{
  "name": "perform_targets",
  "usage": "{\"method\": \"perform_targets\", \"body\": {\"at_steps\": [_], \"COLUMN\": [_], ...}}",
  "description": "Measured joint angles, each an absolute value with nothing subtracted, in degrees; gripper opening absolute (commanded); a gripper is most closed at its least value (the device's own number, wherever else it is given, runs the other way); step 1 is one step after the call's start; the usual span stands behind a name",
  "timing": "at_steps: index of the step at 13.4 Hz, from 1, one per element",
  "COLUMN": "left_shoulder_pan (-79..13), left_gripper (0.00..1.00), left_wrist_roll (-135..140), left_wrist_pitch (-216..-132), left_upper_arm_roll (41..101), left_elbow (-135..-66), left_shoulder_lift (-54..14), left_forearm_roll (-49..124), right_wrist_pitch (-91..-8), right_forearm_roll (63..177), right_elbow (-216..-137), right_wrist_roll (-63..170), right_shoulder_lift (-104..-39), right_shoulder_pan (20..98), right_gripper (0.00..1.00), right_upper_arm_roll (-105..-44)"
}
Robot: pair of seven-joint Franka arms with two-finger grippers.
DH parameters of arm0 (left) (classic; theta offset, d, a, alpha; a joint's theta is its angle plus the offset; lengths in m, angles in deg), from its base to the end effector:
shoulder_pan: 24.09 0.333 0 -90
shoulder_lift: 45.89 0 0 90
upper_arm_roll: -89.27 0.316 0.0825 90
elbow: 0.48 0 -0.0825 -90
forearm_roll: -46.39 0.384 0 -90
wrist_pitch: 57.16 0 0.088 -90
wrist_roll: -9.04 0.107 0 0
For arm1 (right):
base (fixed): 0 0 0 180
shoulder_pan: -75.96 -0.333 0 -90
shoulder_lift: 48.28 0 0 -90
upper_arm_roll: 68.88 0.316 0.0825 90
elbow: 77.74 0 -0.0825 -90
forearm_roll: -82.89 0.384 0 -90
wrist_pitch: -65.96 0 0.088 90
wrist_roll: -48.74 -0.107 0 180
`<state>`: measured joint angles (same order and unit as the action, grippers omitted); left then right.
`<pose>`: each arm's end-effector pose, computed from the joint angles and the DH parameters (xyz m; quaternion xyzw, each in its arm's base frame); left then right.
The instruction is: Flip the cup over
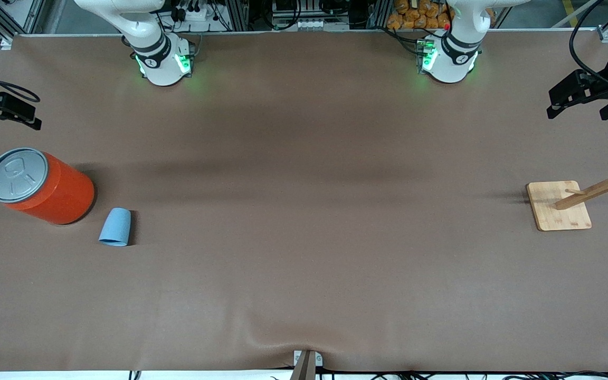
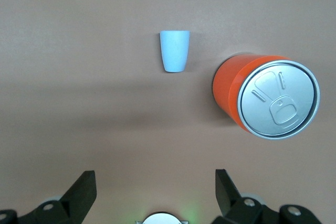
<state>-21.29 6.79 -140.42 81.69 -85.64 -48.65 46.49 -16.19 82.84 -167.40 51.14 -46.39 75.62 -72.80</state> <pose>0.5247 -0.0458 0.6793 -0.9997 0.0219 -0.0075 0.0036 0.5286 -0.0338 0.6338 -0.9987 0.0102 0.0490 0.0032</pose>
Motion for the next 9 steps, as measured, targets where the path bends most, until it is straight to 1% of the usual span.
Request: {"method": "perform_targets", "body": {"at_steps": [6, 9], "left_shoulder_pan": [-21.3, -21.3], "left_gripper": [1.00, 1.00], "left_wrist_roll": [6.8, 6.8], "left_wrist_pitch": [-140.4, -140.4], "left_upper_arm_roll": [81.7, 81.7], "left_elbow": [-85.6, -85.6], "left_shoulder_lift": [-48.6, -48.3], "left_forearm_roll": [46.5, 46.5], "right_wrist_pitch": [-16.6, -21.3], "right_forearm_roll": [82.6, 82.6], "right_elbow": [-168.7, -173.1], "right_wrist_roll": [50.3, 50.3], "right_shoulder_lift": [-46.4, -46.6], "right_shoulder_pan": [75.3, 75.3], "right_gripper": [1.00, 1.00], "right_upper_arm_roll": [-73.0, -73.1]}}
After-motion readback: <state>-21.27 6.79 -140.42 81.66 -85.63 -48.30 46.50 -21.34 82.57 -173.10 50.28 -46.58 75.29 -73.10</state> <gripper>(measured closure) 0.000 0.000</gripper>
